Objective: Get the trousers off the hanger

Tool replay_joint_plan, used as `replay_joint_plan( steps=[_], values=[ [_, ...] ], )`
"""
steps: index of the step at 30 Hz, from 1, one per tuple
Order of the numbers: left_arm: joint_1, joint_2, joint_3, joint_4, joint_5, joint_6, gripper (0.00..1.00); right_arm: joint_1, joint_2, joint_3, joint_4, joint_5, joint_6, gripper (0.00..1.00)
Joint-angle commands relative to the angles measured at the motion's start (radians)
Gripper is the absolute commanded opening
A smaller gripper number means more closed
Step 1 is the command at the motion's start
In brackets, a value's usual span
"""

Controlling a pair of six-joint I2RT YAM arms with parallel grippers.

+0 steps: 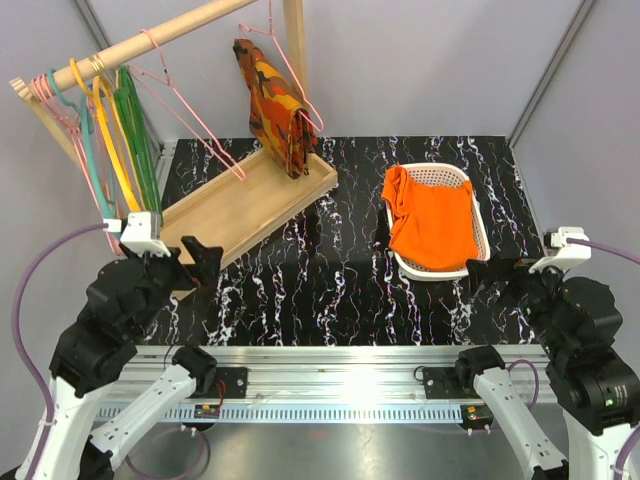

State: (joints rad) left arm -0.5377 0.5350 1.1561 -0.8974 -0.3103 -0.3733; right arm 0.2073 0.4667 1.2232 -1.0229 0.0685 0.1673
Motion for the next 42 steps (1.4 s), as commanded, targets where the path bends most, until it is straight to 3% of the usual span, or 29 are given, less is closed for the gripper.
replay_joint_plan(
  steps=[1,9,16,42],
  values=[
    [-0.004,-0.064,-0.106,0.025,0.048,0.031,0.99,0.0,-0.01,0.025,-0.014,0.056,-0.02,0.99],
    [-0.004,-0.371,-0.302,0.15,0.018,0.093,0.99,0.001,-0.01,-0.01,-0.005,0.065,-0.037,0.99],
    [-0.002,-0.36,-0.337,0.161,-0.067,0.091,0.99,0.035,0.004,-0.033,0.029,0.175,-0.061,1.0],
    [0.028,-0.388,-0.357,0.153,-0.13,0.074,0.99,0.035,0.03,-0.113,0.103,0.113,-0.035,1.0]
  ],
)
